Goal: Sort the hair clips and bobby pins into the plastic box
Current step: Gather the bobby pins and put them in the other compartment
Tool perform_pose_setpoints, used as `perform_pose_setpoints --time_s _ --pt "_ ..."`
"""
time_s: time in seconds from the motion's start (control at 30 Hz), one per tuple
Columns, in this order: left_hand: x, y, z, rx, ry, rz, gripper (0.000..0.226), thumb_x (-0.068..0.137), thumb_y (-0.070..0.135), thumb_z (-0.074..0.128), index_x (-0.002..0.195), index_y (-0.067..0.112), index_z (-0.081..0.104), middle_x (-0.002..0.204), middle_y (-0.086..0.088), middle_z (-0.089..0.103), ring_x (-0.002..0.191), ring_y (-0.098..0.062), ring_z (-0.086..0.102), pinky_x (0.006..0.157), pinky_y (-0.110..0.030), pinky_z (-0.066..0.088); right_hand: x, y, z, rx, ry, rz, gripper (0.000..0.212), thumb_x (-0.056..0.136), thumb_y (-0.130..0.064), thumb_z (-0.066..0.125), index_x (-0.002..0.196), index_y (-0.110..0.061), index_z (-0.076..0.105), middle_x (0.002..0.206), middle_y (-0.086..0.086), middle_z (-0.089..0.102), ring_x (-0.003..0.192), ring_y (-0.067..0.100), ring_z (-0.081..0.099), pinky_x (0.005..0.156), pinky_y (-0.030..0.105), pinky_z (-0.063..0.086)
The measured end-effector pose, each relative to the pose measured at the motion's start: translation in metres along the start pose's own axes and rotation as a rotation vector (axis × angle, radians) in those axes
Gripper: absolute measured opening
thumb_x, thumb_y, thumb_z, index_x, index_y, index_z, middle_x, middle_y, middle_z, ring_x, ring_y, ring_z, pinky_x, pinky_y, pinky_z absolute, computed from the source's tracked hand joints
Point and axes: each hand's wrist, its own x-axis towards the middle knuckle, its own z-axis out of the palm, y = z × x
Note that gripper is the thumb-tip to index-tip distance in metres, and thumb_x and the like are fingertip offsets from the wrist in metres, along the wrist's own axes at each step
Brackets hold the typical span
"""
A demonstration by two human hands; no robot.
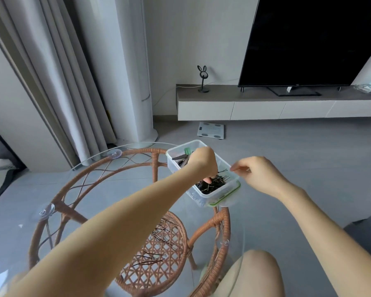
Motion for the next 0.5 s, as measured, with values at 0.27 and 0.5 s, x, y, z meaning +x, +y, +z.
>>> perform_pose_setpoints --time_s 0.27,0.5 --pt "0.007 0.001 0.013 -0.117 -0.275 -0.136 0.008 0.089 0.005 0.052 0.094 0.004 0.059 0.079 -0.009 0.076 0.07 -0.013 0.072 0.076 -0.025 0.057 -0.011 0.006 0.006 -0.01 -0.041 -0.003 0.022 0.088 -0.012 0.054 0.099 -0.019 0.071 0.101 0.001 0.072 0.094 0.019 0.065 0.086 0.029 0.049" --pt "-0.028 -0.035 -0.026 -0.352 -0.104 -0.017 0.029 0.084 -0.003 0.057 0.105 0.01 0.07 0.091 -0.01 0.072 0.06 -0.014 0.07 0.074 -0.026 0.059 -0.026 -0.029 0.008 0.045 0.079 -0.095 0.021 0.088 -0.027 0.056 0.074 -0.014 0.067 0.064 -0.004 0.065 0.062 0.018 0.056 0.062 0.031 0.044"
